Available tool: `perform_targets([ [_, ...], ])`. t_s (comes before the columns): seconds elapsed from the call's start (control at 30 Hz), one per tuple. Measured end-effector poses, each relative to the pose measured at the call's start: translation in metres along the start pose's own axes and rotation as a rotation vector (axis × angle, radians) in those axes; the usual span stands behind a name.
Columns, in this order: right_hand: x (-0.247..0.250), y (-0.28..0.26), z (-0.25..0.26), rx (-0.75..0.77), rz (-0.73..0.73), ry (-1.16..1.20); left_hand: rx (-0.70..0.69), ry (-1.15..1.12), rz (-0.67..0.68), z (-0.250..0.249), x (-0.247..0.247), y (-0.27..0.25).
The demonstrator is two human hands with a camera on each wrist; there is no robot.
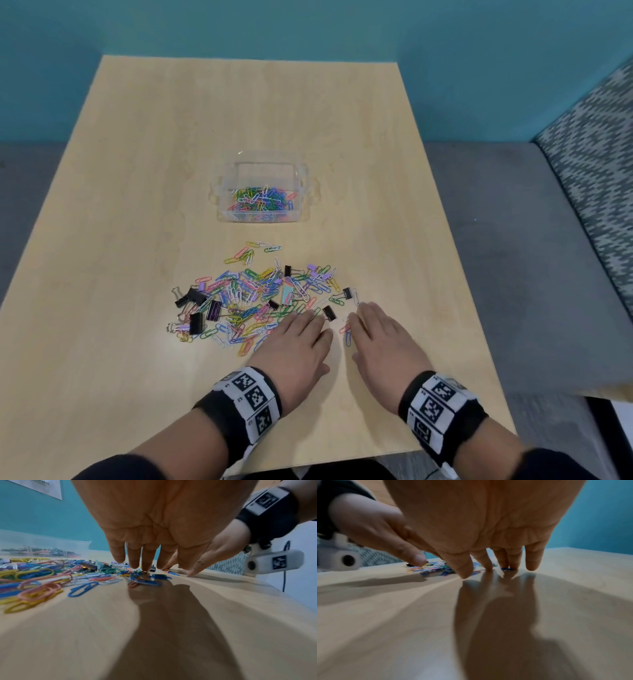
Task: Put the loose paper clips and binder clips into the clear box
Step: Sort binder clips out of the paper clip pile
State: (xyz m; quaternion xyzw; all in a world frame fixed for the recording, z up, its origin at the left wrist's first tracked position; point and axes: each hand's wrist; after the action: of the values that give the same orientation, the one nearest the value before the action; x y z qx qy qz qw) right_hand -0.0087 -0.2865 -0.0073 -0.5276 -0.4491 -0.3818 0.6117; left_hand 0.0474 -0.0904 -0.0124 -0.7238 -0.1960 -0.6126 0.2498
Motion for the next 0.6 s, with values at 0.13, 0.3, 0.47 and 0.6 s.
perform_targets([
  [0.13,-0.009,-0.021,0.024,0.010,0.030,0.014,0.005,-0.010,-0.018,-0.001,0.002,0.004],
  [0.3,-0.006,-0.029,0.038,0.113,-0.009,0.073,-0.036,-0.021,-0.029,-0.001,-0.002,0.008],
  [0.47,0.012,-0.003,0.006,-0.056,-0.093,0.141,-0.079,-0.062,-0.024,-0.002,-0.004,0.019],
  [0.6,0.009,0.018,-0.015,0.042,-0.030,0.083,-0.045,-0.067,-0.078,0.000,0.002,0.019],
])
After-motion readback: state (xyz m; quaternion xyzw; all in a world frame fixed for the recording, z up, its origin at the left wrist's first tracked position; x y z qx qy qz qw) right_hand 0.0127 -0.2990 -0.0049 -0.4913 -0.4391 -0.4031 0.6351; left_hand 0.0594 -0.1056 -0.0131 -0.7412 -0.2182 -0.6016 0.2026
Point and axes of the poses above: each hand's wrist, its own y-axis towards the middle knuckle, its own x-axis out of the back of the hand, z = x × y, and after that the axes turned 1 degree about -y, right-handed
